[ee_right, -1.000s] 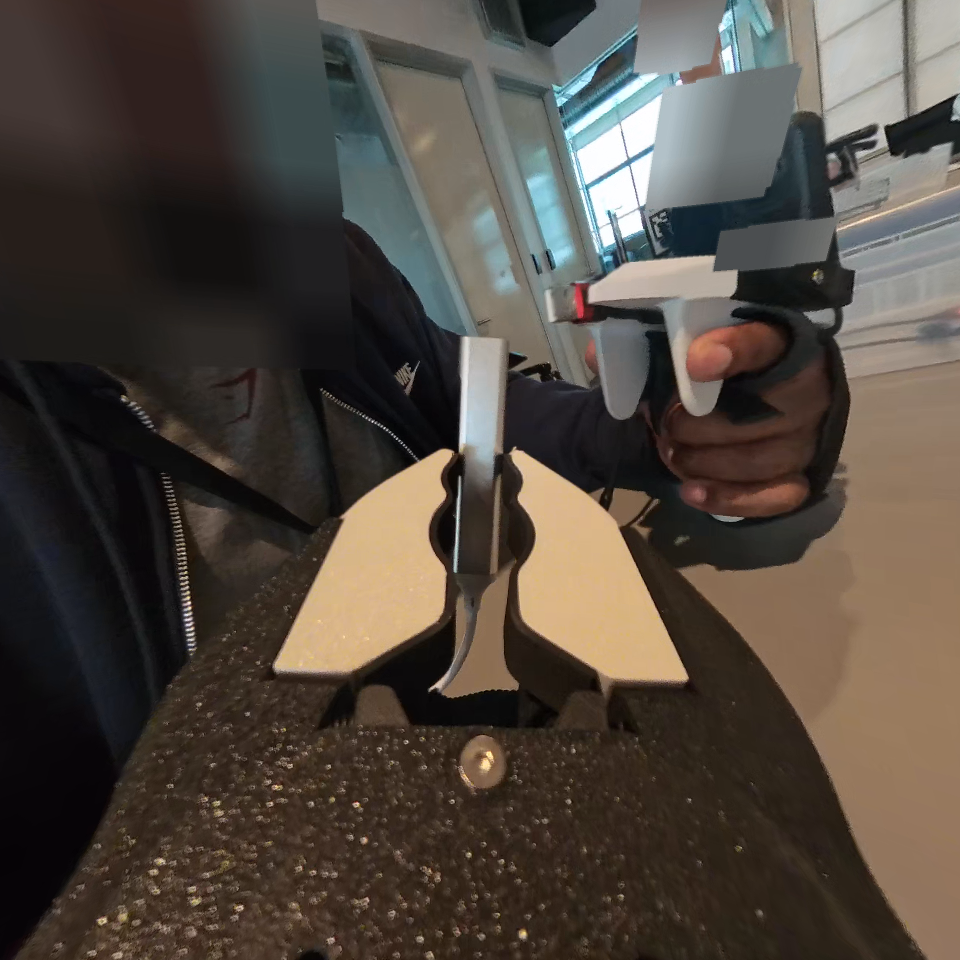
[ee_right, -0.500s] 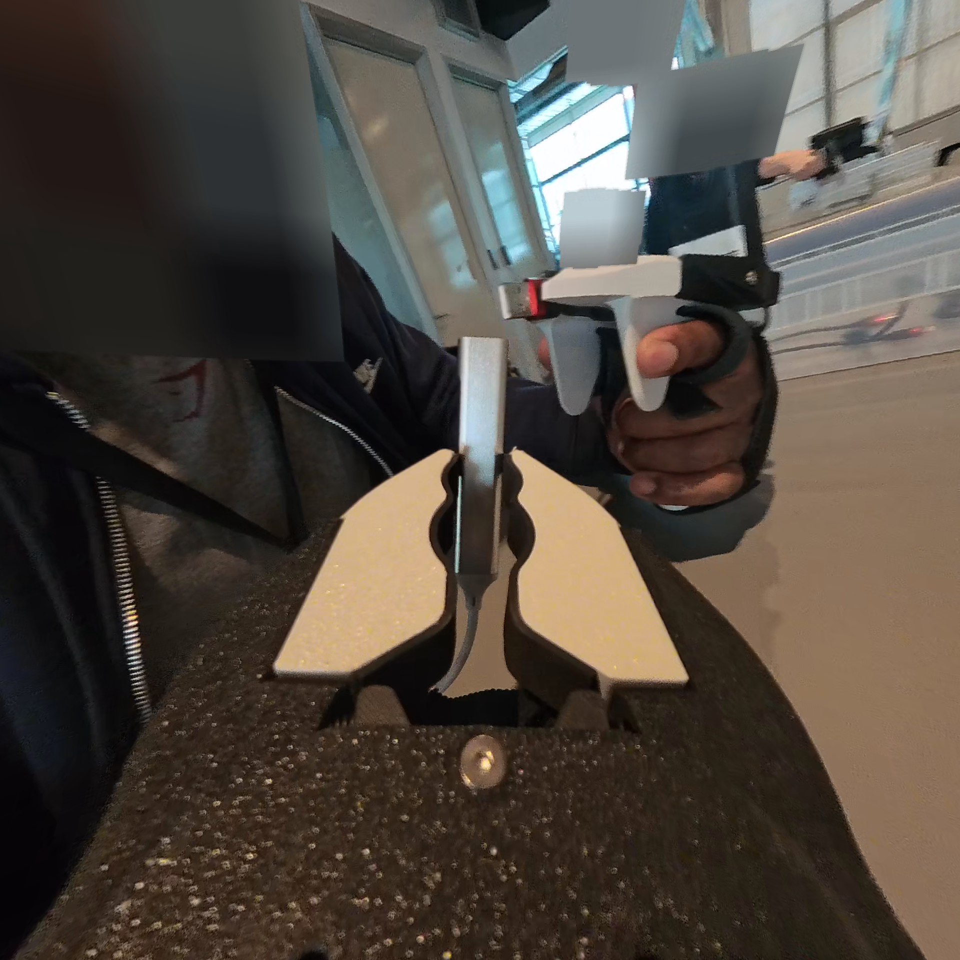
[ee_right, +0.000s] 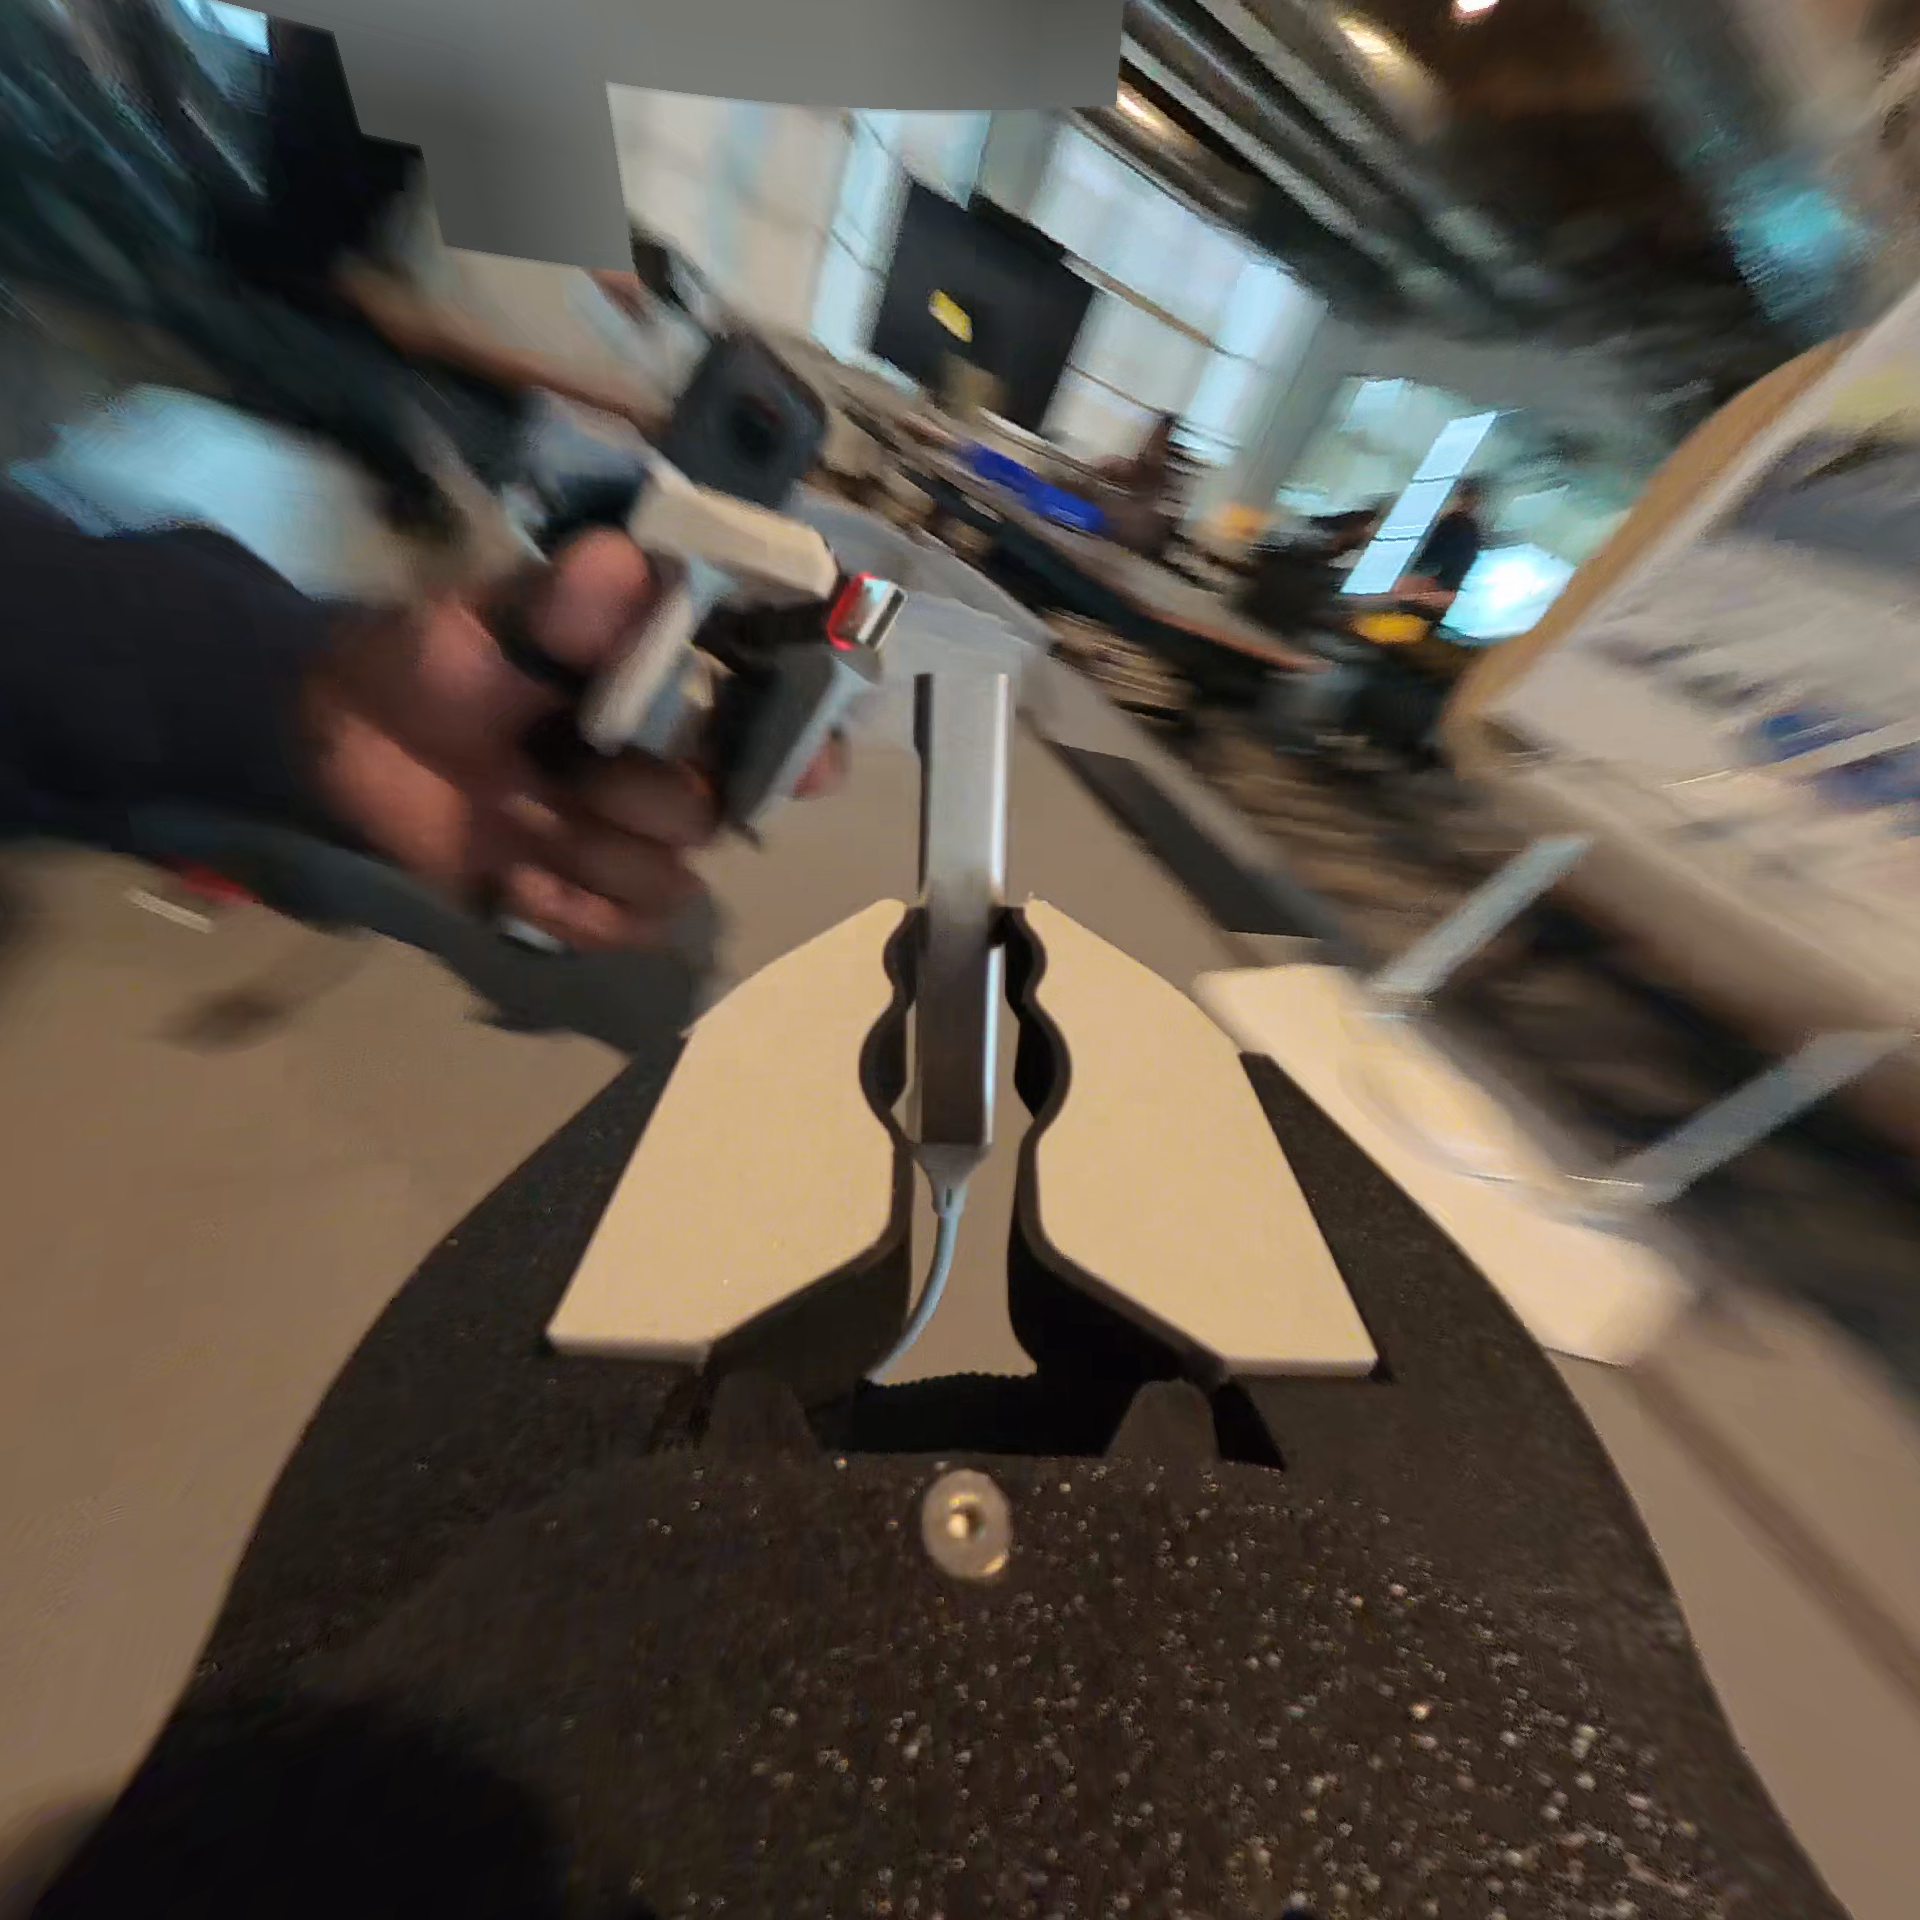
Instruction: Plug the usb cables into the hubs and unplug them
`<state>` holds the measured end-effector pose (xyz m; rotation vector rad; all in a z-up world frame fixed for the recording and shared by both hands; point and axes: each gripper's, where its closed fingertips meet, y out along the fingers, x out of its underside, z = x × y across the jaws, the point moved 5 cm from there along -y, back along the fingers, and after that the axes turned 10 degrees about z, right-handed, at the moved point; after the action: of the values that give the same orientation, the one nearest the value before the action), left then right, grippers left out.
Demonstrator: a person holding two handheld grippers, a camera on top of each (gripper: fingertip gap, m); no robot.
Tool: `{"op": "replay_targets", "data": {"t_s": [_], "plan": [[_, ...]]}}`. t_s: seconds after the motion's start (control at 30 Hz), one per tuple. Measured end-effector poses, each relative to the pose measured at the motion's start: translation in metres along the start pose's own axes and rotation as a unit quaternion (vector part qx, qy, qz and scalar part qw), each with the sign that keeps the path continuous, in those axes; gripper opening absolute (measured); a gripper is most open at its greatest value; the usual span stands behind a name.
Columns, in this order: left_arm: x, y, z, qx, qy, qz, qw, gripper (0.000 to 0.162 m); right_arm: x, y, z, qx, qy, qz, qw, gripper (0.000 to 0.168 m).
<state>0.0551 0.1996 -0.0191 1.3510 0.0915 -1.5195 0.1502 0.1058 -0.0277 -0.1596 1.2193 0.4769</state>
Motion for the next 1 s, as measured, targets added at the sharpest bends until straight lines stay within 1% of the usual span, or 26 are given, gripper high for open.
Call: {"op": "replay_targets", "data": {"t_s": [0.07, 0.17, 0.23, 0.4, 0.67, 0.9, 1.0], "plan": [[0.004, 0.002, -0.003, -0.021, -0.004, -0.012, 1.0, 0.007, 0.003, 0.001, 0.002, 0.05, -0.099, -0.051, 0.993, 0.015], [0.009, 0.004, -0.004, -0.045, 0.008, -0.028, 0.999, 0.007, 0.008, 0.004, -0.005, 0.072, -0.23, -0.104, 0.965, 0.015], [0.011, 0.004, -0.005, -0.066, 0.028, -0.041, 0.997, 0.007, 0.011, 0.007, -0.01, 0.076, -0.284, -0.127, 0.947, 0.015], [0.011, 0.002, -0.007, -0.096, 0.09, -0.077, 0.988, 0.007, 0.012, 0.006, -0.007, 0.098, -0.314, -0.142, 0.934, 0.015], [0.013, 0.0, -0.011, -0.124, 0.164, -0.129, 0.97, 0.007, 0.017, 0.005, -0.009, 0.095, -0.364, -0.152, 0.914, 0.015], [0.019, -0.001, -0.014, -0.124, 0.178, -0.154, 0.964, 0.007, 0.022, 0.004, -0.008, 0.095, -0.394, -0.168, 0.899, 0.015], [0.021, -0.002, -0.015, -0.122, 0.171, -0.164, 0.964, 0.007, 0.025, 0.003, -0.007, 0.092, -0.412, -0.175, 0.889, 0.015]]}}
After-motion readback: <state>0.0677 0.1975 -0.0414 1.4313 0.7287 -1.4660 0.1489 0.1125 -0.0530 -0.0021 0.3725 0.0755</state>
